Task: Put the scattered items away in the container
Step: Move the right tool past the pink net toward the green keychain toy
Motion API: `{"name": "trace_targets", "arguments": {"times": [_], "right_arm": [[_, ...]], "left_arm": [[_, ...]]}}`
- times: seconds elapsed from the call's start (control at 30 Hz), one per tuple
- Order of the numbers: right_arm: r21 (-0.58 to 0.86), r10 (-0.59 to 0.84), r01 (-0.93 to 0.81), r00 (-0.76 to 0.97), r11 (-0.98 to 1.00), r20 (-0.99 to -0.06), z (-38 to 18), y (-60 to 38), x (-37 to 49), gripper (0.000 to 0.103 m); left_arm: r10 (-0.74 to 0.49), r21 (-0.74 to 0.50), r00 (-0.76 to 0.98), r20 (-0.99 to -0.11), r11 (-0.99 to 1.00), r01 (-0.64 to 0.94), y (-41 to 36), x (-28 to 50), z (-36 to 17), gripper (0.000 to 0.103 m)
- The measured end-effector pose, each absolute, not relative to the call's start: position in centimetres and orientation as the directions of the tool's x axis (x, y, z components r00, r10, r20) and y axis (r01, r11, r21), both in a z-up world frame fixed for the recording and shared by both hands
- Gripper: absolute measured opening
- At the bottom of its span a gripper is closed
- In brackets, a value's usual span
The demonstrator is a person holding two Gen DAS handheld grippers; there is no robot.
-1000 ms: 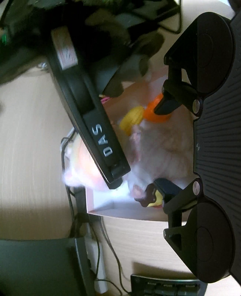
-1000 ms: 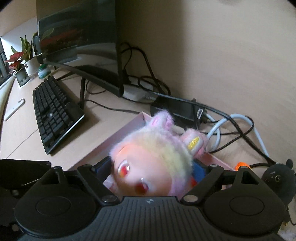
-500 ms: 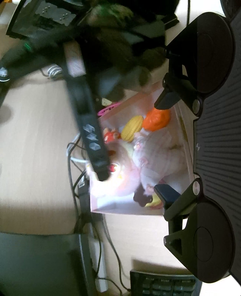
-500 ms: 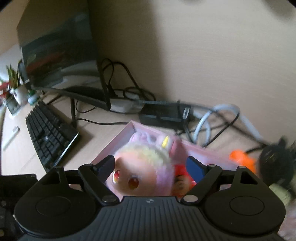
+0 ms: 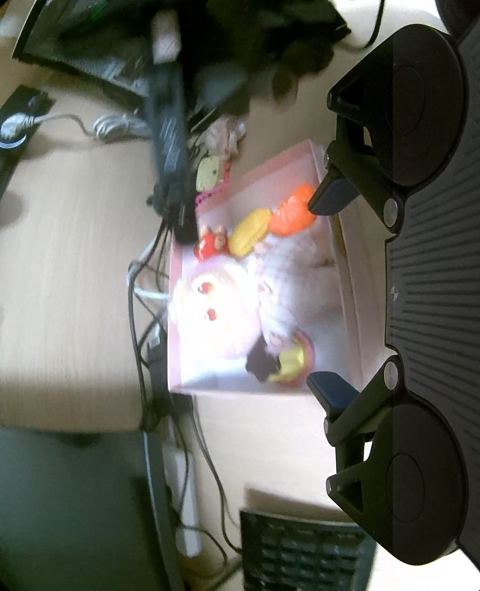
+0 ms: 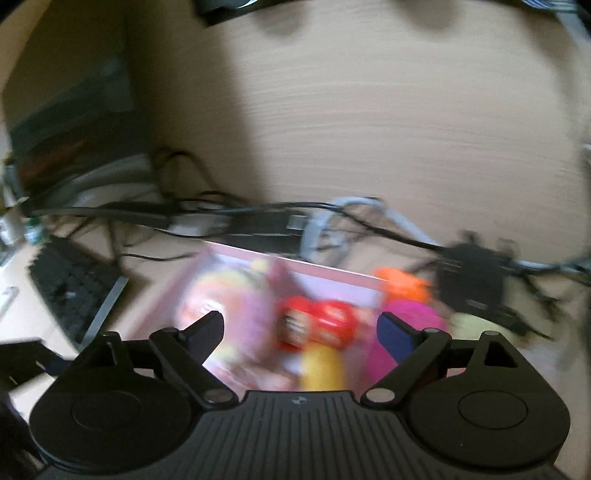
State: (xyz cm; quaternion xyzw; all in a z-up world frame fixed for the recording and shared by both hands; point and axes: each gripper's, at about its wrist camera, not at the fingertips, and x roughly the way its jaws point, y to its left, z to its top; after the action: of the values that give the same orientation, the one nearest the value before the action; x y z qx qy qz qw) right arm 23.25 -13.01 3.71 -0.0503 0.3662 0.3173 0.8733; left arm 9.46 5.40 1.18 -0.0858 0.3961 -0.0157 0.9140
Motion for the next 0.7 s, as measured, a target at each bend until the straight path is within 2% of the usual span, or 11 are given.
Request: {"name": "trace_targets", "arguments": {"times": [0.23,0.33,0.37,0.43,0.5,0.7], "right_arm": [[0.095,0.356,-0.419,0.605,0.903,-0.713,1.2,-18.7,20.9,0.091],[0.053,0.315,-0.394,0.639,0.918,-0.701,0.5,-19.5,20.2,0.091],[0.025,0.306,-0.403,0.652,0.915,-0.694,0.3,-19.5,20.1,0.09],[-0.018,0.3,-0.425,0.668,0.905,-0.681,-0.2,-19.4,20.0,0.069],[-0.015,0.328,-0.461,0.654,0.887,-0.682,-0.7,-19.0,20.4,0.062],[-0.029,0.377,-0.531,0.639,0.847,-0.671,-2.2,-17.5,21.8,0.06]], "left_arm": [[-0.107,-0.167,0.674,-0.731,0.986,-0.024,4.8,9.0,1.2,0.096],[-0.122,-0.157,0.677,-0.726,0.988,0.01,4.0,9.1,1.7,0.096],[-0.126,-0.151,0.682,-0.721,0.988,0.023,3.7,9.1,1.9,0.096],[-0.124,-0.124,0.693,-0.71,0.991,0.051,2.8,9.0,2.4,0.096],[-0.113,-0.088,0.7,-0.705,0.993,0.072,1.9,8.8,2.6,0.096],[-0.089,-0.047,0.662,-0.744,0.996,0.081,0.4,7.8,1.8,0.096]]}}
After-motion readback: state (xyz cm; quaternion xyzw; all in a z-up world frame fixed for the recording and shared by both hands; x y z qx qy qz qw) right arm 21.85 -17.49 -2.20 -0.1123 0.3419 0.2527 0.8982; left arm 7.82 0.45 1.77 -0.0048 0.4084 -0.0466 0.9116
